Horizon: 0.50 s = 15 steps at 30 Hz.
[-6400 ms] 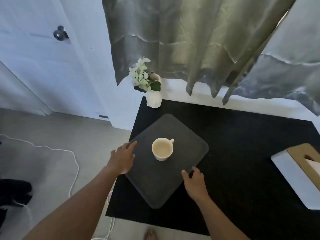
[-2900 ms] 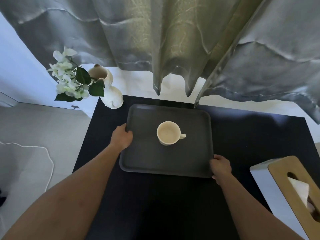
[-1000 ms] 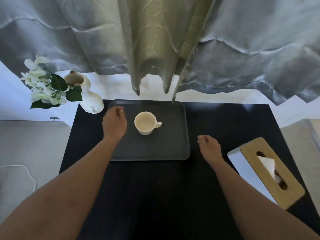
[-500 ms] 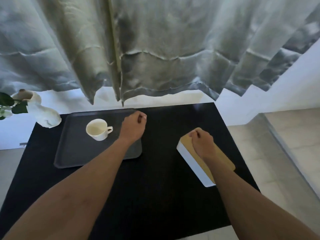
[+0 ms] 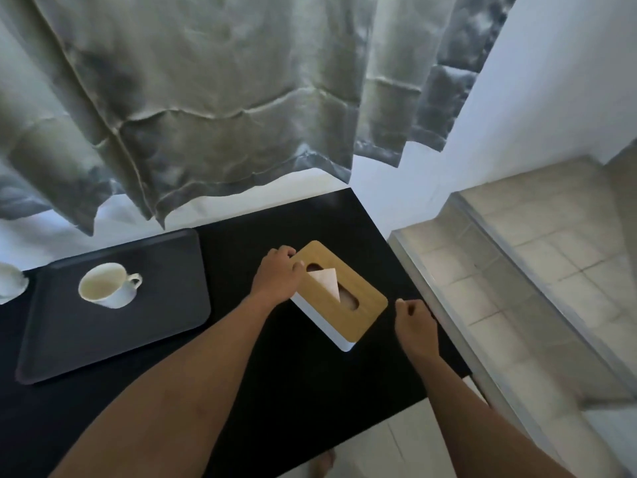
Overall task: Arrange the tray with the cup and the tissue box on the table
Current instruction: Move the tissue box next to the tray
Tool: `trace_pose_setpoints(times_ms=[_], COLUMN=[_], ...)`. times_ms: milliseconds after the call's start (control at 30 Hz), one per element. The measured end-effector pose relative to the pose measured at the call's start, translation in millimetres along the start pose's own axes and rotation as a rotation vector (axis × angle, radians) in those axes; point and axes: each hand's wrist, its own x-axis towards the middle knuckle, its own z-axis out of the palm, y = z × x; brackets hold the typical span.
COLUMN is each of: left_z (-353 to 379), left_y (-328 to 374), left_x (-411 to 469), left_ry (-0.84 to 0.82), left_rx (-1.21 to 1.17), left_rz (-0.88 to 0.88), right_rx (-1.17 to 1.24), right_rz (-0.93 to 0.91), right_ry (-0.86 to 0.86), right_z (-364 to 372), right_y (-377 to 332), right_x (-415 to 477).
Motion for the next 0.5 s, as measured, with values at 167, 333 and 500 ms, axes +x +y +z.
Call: trace_pose_setpoints(times_ms=[167, 333, 500], left_z=[15.0, 24.2, 28.2], left_y=[-0.8, -5.5, -11.6], left_x=[4.2, 12.6, 26.1], left_ry=[-0.033, -0.052, -0.092], left_rx=[0.085, 0.066, 0.01], left_rz=[-0.074, -0.128, -0.206], right_rx=[0.103, 0.229, 0.378], right_rz=[0.326, 0.488, 0.548], right_ry=[-0.209, -0.354, -0.439], right_z=[16.1, 33.4, 38.6], right_y=[26.3, 28.8, 30.3], right_x=[-1.1, -3.3, -2.1])
